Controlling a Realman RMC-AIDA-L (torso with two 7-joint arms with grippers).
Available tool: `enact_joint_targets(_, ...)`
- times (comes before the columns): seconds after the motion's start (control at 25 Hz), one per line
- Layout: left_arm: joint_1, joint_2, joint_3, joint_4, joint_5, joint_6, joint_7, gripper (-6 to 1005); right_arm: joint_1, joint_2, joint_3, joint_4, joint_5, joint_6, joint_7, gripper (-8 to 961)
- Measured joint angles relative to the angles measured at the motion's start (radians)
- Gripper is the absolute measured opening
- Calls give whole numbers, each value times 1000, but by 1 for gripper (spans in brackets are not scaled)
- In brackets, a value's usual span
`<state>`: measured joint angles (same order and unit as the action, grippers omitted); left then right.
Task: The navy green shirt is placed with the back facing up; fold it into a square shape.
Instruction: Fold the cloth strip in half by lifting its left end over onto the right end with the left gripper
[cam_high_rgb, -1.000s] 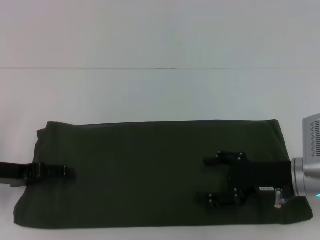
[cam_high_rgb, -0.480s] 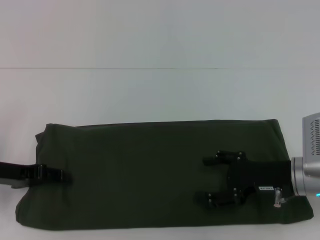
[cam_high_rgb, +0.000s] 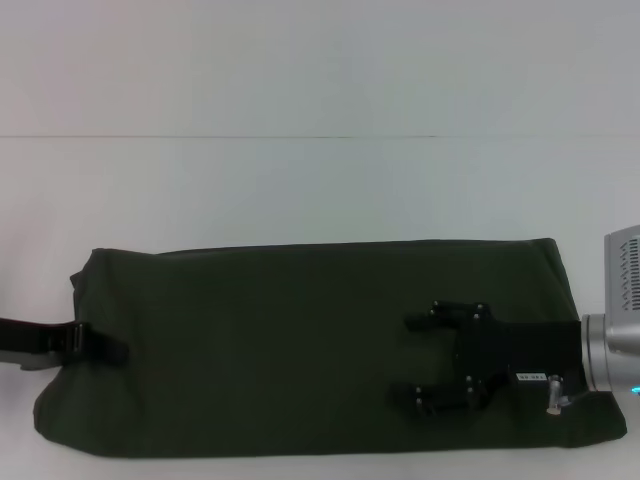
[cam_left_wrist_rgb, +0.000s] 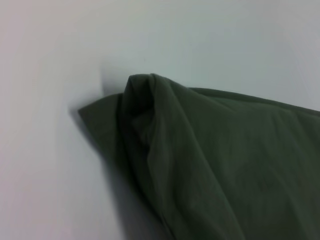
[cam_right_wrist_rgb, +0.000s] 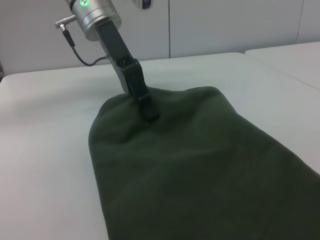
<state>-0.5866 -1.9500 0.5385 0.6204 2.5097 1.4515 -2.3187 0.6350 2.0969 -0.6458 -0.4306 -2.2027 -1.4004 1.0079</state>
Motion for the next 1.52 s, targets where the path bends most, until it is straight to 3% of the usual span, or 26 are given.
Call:
enact_joint_targets(0.16, -1, 5, -1, 0, 0, 3, 0, 93, 0, 0, 0, 1, 0, 0, 0, 919)
enact_joint_targets(0.36, -2, 16, 0, 1, 5, 3, 1, 85, -1, 0, 0, 2, -1, -3, 0, 918)
enact_joint_targets(0.68, 1, 91, -6, 10, 49, 4, -3, 82, -13, -3, 8, -5, 2, -41, 0, 918)
enact_joint_targets(0.92, -3, 130, -47, 74, 137, 21, -28, 82, -17, -5, 5, -6, 3, -46, 0, 918)
enact_joint_targets(1.4, -21, 140, -59, 119, 200, 91, -148, 83, -19, -1, 5, -4, 3, -42, 0, 919)
enact_joint_targets(1.52, -40, 123, -61, 172, 183, 183, -214, 82, -24, -1, 8, -5, 3, -42, 0, 918)
